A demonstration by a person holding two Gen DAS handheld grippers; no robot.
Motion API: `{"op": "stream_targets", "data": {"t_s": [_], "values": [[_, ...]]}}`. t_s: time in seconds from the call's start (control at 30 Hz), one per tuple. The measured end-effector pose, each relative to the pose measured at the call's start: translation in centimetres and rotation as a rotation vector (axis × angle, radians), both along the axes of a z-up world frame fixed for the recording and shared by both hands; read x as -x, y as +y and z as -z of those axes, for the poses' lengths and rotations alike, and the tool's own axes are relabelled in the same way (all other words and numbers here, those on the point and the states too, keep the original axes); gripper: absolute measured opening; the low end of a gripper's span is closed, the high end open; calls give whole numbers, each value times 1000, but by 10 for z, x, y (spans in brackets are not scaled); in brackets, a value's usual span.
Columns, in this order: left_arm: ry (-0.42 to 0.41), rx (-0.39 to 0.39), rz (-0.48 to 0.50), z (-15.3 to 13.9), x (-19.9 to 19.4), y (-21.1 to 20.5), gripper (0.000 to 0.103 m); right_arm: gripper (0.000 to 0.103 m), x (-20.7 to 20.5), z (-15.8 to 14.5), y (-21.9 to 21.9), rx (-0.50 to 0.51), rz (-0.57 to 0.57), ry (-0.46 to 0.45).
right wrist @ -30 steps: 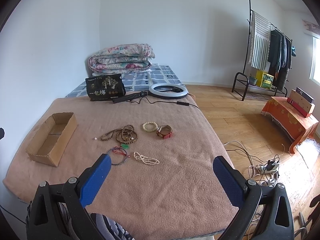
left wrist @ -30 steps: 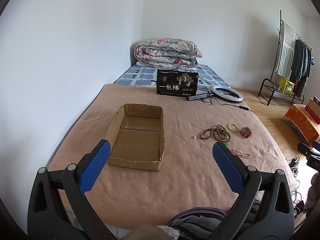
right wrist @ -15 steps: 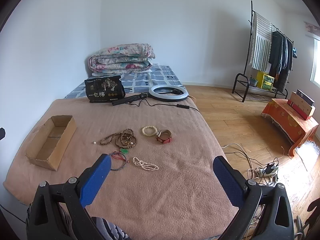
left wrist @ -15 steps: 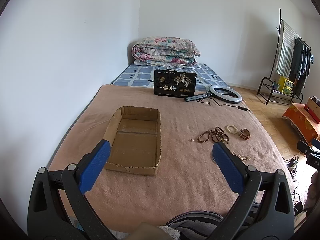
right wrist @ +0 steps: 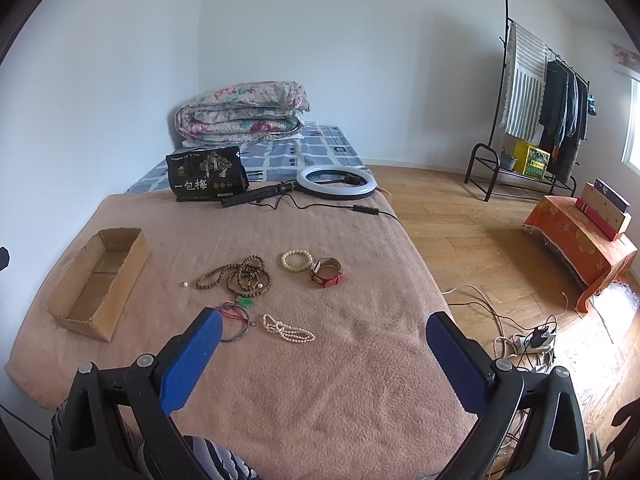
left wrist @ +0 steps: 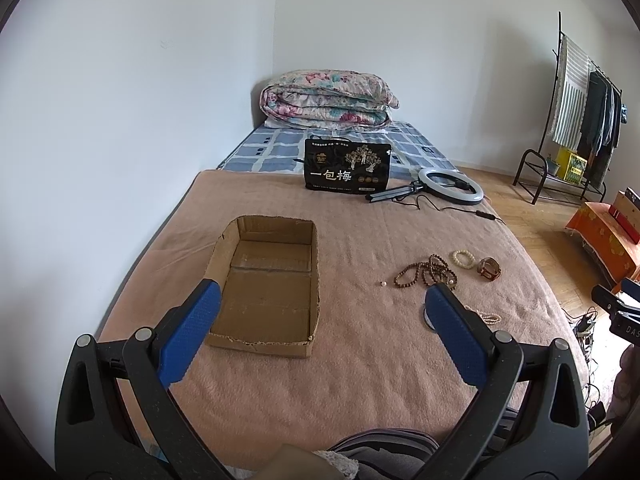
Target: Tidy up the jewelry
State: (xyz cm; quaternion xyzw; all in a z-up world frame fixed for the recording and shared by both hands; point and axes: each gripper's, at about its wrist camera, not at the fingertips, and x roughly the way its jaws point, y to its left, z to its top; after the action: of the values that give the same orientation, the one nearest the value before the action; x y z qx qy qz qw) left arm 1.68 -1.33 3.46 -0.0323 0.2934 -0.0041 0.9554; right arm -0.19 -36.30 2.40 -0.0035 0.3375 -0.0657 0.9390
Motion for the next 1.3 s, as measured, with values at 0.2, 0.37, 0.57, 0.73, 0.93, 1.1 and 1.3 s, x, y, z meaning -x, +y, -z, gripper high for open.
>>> {"op": "stream_targets", "data": {"t_s": [0.2,0.37,0.57,0.73,0.93,1.1,1.3], "values": [[3,1,3,-1,-1,1,103,103,-4,2,-1,-8,-5,8],[4,2,2,-1,-1,-1,103,103,-6,3,-1,-5,-8,14],[4,-2,2,1,-4,-1,103,103,-10,3,1,-6,-7,17],[6,-1,-3,5,-12,-3,103,103,-14,4,0,-9,-9,24],[9,-1,-3,6,-15,-2,103,103,-14,4,1,-8,-10,27],[11,-2,0,5,-16,-1,103,103,-15,4,-1,-11,-3,28],[12,-14,9,9,-23,-4,103,103,-17,7,-4,-6,7,31]]}}
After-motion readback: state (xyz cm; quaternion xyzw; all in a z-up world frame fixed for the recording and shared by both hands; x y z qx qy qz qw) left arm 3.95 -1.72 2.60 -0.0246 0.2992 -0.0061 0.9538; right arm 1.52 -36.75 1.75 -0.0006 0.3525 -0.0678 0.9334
